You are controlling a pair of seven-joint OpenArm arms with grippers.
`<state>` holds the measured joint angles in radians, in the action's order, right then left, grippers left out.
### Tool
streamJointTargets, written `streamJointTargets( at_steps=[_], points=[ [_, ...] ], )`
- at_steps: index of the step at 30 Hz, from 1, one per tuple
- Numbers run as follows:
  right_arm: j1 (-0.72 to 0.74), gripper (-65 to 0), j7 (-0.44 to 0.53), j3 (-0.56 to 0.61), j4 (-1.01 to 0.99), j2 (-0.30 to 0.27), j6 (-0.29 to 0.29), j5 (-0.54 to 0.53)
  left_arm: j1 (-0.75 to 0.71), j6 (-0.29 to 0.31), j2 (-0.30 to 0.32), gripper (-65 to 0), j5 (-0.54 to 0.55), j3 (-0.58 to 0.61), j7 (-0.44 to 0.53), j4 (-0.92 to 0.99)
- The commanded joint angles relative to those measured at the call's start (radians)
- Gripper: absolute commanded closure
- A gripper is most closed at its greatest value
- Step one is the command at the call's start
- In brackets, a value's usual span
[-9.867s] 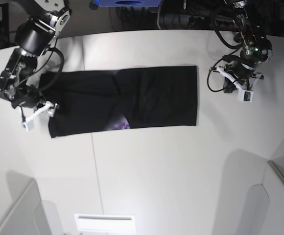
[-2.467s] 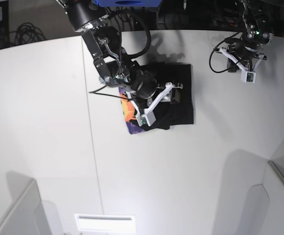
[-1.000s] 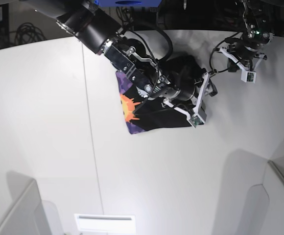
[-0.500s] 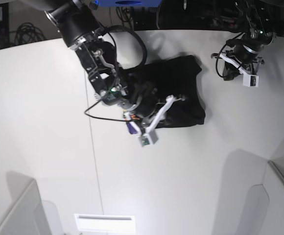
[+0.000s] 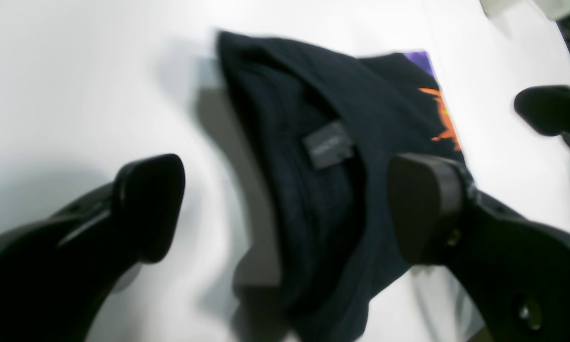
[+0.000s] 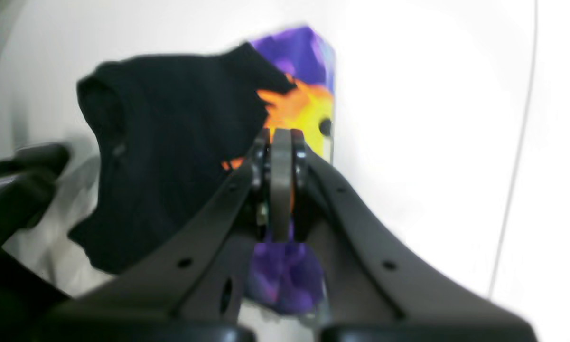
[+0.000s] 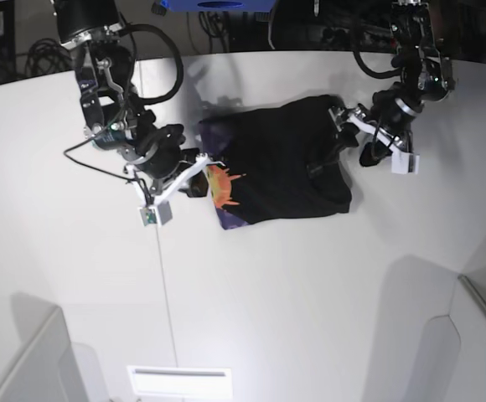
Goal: Fold the T-shirt properly
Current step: 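Hold the folded bundle with the right gripper and rotate it on the table, then release with the right gripper and grasp the bundle edge with the left gripper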
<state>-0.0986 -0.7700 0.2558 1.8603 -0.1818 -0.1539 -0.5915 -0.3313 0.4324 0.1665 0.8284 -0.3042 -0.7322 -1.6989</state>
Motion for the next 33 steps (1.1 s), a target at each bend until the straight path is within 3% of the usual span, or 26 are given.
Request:
streamJointTargets(
  at_steps=[1, 3, 6, 12, 17, 24, 27, 33],
  points=[
    [0.006, 0.0, 0.022, -0.019, 0.022, -0.014, 0.007, 0.0, 0.024, 0.003, 0.008, -65.0, 0.018, 0.013, 0.016, 0.013],
    [-0.01, 0.0, 0.022, -0.033, 0.022, -0.031, 0.007, 0.0, 0.057, -0.008, -0.011, -65.0, 0.015, 0.043, 0.016, 0.075],
    [-0.043, 0.0, 0.024, -0.075, 0.035, -0.048, 0.015, 0.0, 0.099, -0.079, -0.034, -65.0, 0.012, 0.061, 0.018, 0.147],
    [-0.12, 0.0, 0.024, -0.247, 0.055, -0.04, 0.193, 0.0, 0.168, -0.149, -0.041, -65.0, 0.012, 0.165, 0.02, 0.236],
    [-0.171, 0.0, 0.024, -0.367, 0.055, -0.038, 0.262, 0.0, 0.186, -0.154, -0.043, -63.8, 0.012, 0.179, 0.02, 0.291],
    [-0.221, 0.0, 0.024, -0.513, 0.055, -0.038, 0.36, 0.0, 0.197, -0.159, -0.037, -14.5, 0.012, 0.181, 0.018, 0.326],
    [-0.237, 0.0, 0.022, -0.571, 0.055, -0.038, 0.391, -0.002, 0.215, -0.198, -0.035, 0.0, 0.012, 0.19, -0.007, 0.329],
    [-0.263, 0.0, 0.022, -0.654, 0.052, -0.015, 0.402, -0.002, 0.285, -0.272, 0.041, 0.0, 0.01, 0.297, -0.111, 0.323]
  ],
)
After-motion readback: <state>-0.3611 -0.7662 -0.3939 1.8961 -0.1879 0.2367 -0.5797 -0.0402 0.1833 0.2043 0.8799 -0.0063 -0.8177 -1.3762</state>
